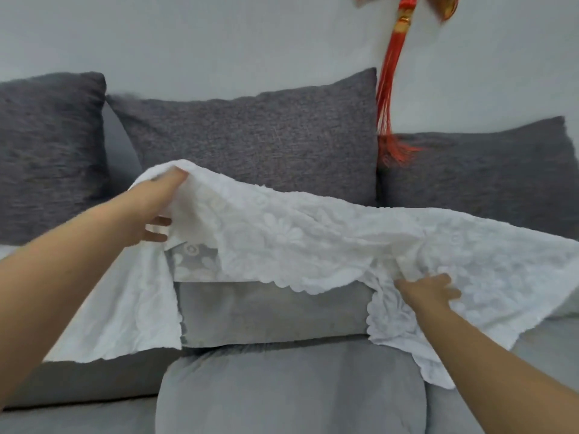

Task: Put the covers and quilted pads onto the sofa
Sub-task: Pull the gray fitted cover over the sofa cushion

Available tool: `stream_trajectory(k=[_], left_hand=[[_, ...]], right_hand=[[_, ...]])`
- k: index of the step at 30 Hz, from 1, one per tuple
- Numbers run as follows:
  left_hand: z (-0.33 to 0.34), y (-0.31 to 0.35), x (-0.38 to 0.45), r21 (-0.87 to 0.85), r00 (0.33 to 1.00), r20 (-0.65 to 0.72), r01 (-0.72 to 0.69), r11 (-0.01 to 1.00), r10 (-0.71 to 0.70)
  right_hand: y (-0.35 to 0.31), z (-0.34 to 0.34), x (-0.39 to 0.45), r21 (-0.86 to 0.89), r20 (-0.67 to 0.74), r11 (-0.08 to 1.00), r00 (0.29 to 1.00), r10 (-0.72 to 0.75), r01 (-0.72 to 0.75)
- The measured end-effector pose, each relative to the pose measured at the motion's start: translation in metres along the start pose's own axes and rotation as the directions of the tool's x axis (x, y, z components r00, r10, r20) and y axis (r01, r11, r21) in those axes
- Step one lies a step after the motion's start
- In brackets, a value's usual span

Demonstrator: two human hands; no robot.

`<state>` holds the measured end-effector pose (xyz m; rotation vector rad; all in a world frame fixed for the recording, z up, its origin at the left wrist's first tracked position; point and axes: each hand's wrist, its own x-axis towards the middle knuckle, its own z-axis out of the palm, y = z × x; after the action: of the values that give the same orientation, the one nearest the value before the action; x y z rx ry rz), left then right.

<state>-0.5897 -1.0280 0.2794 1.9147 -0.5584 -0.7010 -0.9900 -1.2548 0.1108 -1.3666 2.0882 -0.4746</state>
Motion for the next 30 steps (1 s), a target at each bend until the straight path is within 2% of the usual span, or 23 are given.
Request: stream_trajectory(k=[2, 4, 5, 7, 9, 11, 12, 13, 14, 15, 16, 17, 18, 19, 20, 21, 22, 23, 24, 25, 28, 30], left_hand=[[0.001, 0.004, -0.002, 0.035, 1.0, -0.003, -0.021, 0.999, 0.021], [0.007, 0.004, -0.002, 0.091, 0.998, -0.015, -0.053, 0.994, 0.054], [0.012, 0.003, -0.002, 0.091, 0.998, -0.015, -0.057, 0.994, 0.058], [0.026, -0.002, -0.003, 0.039, 0.998, 0.008, -0.055, 0.998, 0.055], [0.044, -0.008, -0.007, -0.077, 0.998, 0.039, -0.04, 0.996, 0.043], [0.062, -0.014, -0.008, -0.231, 0.999, 0.042, -0.004, 0.973, 0.015], [0.069, -0.017, -0.007, -0.285, 1.0, 0.013, 0.007, 0.959, -0.003], [0.074, -0.021, -0.005, -0.327, 0.999, -0.033, 0.022, 0.945, -0.035], [0.078, -0.027, -0.002, -0.336, 0.994, -0.076, 0.054, 0.94, -0.084], [0.081, -0.029, -0.003, -0.314, 0.984, -0.099, 0.11, 0.943, -0.148], [0.081, -0.027, -0.006, -0.252, 0.975, -0.103, 0.168, 0.953, -0.199], [0.08, -0.019, -0.008, -0.182, 0.968, -0.09, 0.214, 0.96, -0.233], [0.074, -0.003, -0.008, -0.136, 0.967, -0.089, 0.227, 0.964, -0.24], [0.064, 0.023, -0.007, -0.135, 0.972, -0.113, 0.192, 0.972, -0.208], [0.048, 0.057, -0.005, -0.194, 0.976, -0.158, 0.117, 0.974, -0.149], [0.03, 0.095, -0.002, -0.28, 0.977, -0.197, 0.023, 0.96, -0.081], [0.013, 0.129, 0.0, -0.315, 0.977, -0.213, -0.083, 0.945, 0.015], [0.003, 0.157, -0.005, -0.309, 0.976, -0.188, -0.164, 0.937, 0.109], [-0.001, 0.174, -0.01, -0.257, 0.974, -0.151, -0.201, 0.945, 0.167], [0.0, 0.184, -0.01, -0.207, 0.973, -0.133, -0.212, 0.955, 0.188], [0.024, 0.188, -0.011, -0.028, 0.913, -0.192, -0.372, 0.928, 0.36], [0.042, 0.175, -0.013, 0.106, 0.89, -0.162, -0.414, 0.904, 0.427]], right_hand=[[0.035, 0.022, 0.014, 0.108, 0.23, 0.985, 0.967, 0.11, -0.137], [0.055, 0.051, 0.043, 0.153, 0.345, 0.978, 0.935, 0.083, -0.144], [0.051, 0.056, 0.048, 0.192, 0.369, 0.975, 0.929, 0.032, -0.11], [0.033, 0.056, 0.056, 0.255, 0.325, 0.967, 0.943, -0.07, -0.017], [0.018, 0.04, 0.051, 0.235, 0.302, 0.971, 0.948, -0.104, 0.032], [0.027, 0.01, 0.042, -0.008, 0.323, 0.995, 0.942, -0.089, 0.097], [0.037, -0.01, 0.034, -0.154, 0.378, 0.979, 0.924, -0.067, 0.134], [0.047, -0.032, 0.029, -0.323, 0.457, 0.935, 0.889, 0.019, 0.146], [0.053, -0.061, 0.019, -0.46, 0.5, 0.884, 0.847, 0.18, 0.084], [0.052, -0.093, 0.018, -0.553, 0.509, 0.833, 0.796, 0.329, 0.009], [0.042, -0.126, 0.021, -0.597, 0.472, 0.801, 0.791, 0.39, -0.039], [0.023, -0.158, 0.027, -0.6, 0.461, 0.8, 0.809, 0.364, -0.018], [-0.005, -0.189, 0.032, -0.555, 0.446, 0.832, 0.855, 0.266, 0.031], [-0.039, -0.218, 0.041, -0.405, 0.416, 0.91, 0.904, 0.1, 0.086], [-0.076, -0.246, 0.046, -0.111, 0.352, 0.982, 0.93, -0.105, 0.153], [-0.116, -0.272, 0.052, 0.233, 0.225, 0.943, 0.931, -0.289, 0.236], [-0.152, -0.295, 0.051, 0.457, 0.107, 0.821, 0.896, -0.432, 0.341], [-0.179, -0.31, 0.041, 0.57, 0.068, 0.709, 0.836, -0.544, 0.415], [-0.197, -0.318, 0.035, 0.599, 0.078, 0.668, 0.798, -0.597, 0.441], [-0.207, -0.319, 0.033, 0.565, 0.107, 0.678, 0.773, -0.625, 0.47], [-0.206, -0.298, 0.027, 0.395, 0.146, 0.688, 0.698, -0.701, 0.609], [-0.193, -0.273, 0.021, 0.304, 0.182, 0.696, 0.677, -0.713, 0.651]])
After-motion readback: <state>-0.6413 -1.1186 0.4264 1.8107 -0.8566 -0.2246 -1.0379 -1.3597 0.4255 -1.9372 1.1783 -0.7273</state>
